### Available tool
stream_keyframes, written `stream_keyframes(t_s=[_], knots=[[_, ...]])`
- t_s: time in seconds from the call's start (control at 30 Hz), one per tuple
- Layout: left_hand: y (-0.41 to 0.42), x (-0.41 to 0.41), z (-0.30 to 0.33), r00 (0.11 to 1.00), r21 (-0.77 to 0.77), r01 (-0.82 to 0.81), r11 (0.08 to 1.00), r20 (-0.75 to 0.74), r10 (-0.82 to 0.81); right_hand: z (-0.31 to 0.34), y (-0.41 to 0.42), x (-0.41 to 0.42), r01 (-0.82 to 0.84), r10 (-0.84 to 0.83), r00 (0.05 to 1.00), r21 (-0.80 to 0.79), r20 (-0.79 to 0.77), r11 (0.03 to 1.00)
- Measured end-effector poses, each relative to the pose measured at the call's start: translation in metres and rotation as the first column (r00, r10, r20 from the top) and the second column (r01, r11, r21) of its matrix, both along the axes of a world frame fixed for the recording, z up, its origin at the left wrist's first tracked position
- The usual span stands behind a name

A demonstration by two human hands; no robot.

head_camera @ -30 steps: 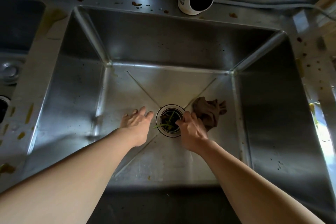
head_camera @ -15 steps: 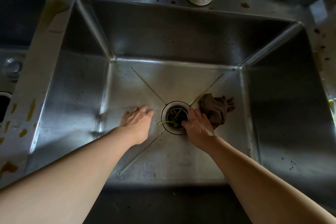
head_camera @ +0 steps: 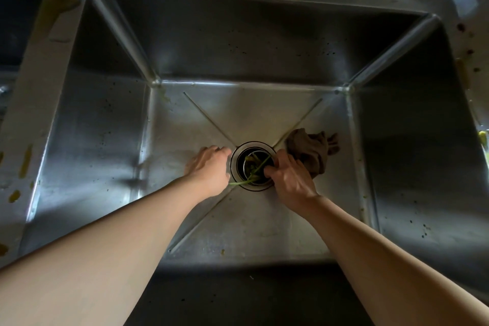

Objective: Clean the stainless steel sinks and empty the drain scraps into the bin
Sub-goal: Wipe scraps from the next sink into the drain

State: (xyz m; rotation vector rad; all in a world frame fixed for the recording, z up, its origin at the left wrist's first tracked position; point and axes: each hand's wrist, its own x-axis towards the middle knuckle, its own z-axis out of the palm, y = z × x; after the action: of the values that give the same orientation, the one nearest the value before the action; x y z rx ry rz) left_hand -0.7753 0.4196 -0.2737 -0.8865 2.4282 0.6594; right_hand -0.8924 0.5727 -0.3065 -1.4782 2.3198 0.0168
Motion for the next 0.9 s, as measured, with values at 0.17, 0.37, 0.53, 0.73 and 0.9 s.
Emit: stream_keyframes(t_s=[0.17,0.37,0.53,0.73,0.9], knots=[[0.009,-0.018,-0.010,0.968,0.142,-0.238,0.961,-0.044,0.246,0.004,0.004,-0.001,-0.005,0.004,1.000,-0.097,-0.011,0.995],[0.020,-0.034,-0.023,0.897,0.158,-0.433,0.887,-0.016,0.441,0.007,0.007,-0.003,0.031,-0.028,0.997,-0.035,0.066,0.999],[0.030,-0.040,-0.023,0.876,0.091,-0.480,0.873,-0.008,0.482,0.002,0.015,-0.008,0.041,-0.034,0.994,-0.068,0.101,0.997],[0.026,-0.037,-0.010,0.850,0.120,-0.523,0.844,0.003,0.527,0.014,0.020,-0.011,0.302,-0.251,0.928,-0.161,0.276,0.940],[0.016,-0.037,0.019,0.804,0.206,-0.572,0.793,-0.047,0.593,0.039,0.015,-0.011,0.445,-0.377,0.855,-0.130,0.356,0.886]])
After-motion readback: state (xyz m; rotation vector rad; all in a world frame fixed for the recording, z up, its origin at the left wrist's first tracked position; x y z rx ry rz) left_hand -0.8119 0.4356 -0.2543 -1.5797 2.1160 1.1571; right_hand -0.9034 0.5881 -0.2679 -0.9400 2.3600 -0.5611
